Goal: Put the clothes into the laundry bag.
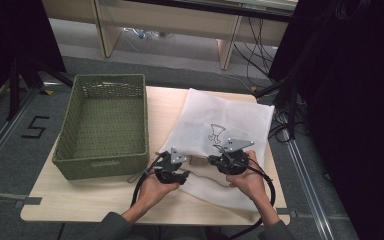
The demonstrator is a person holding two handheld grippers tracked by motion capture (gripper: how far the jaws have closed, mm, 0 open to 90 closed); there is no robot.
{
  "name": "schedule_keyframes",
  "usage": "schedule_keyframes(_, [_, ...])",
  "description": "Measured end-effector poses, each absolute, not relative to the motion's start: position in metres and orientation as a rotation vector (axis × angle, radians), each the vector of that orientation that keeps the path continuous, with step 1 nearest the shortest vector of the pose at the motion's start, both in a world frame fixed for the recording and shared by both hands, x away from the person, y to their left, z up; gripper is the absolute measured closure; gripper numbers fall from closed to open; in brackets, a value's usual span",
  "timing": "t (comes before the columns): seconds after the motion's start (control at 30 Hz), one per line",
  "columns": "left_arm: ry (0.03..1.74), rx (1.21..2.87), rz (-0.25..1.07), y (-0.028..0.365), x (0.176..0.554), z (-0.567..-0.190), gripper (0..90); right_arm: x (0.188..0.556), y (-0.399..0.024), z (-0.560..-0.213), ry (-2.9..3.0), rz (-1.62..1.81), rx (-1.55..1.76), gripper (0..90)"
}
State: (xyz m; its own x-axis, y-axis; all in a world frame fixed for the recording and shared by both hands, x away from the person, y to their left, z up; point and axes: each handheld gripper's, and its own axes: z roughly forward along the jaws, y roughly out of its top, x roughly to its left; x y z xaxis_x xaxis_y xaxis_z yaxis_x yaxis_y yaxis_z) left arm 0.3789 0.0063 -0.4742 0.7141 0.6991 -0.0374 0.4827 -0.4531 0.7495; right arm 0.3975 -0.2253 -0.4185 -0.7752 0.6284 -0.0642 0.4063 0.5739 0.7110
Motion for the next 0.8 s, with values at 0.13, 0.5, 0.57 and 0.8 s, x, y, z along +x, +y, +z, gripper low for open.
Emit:
schedule_keyframes(0.13, [0.868, 2.156, 0.356, 0.023, 0.366, -0.470, 51.7, 0.398, -0.223, -0.430, 2.549, 0.938, 0.835, 87.4])
schedule_keyframes(0.5, [0.856, 2.174, 0.338, 0.037, 0.352, -0.465, 40.0, 0.403, -0.222, -0.460, 2.653, 0.717, 0.804, 87.3])
schedule_keyframes(0.57, [0.857, 2.184, 0.334, 0.039, 0.349, -0.465, 38.4, 0.404, -0.223, -0.463, 2.661, 0.692, 0.795, 87.2])
schedule_keyframes(0.8, [0.899, 2.207, 0.335, 0.058, 0.344, -0.466, 35.6, 0.405, -0.226, -0.471, 2.692, 0.615, 0.811, 87.0])
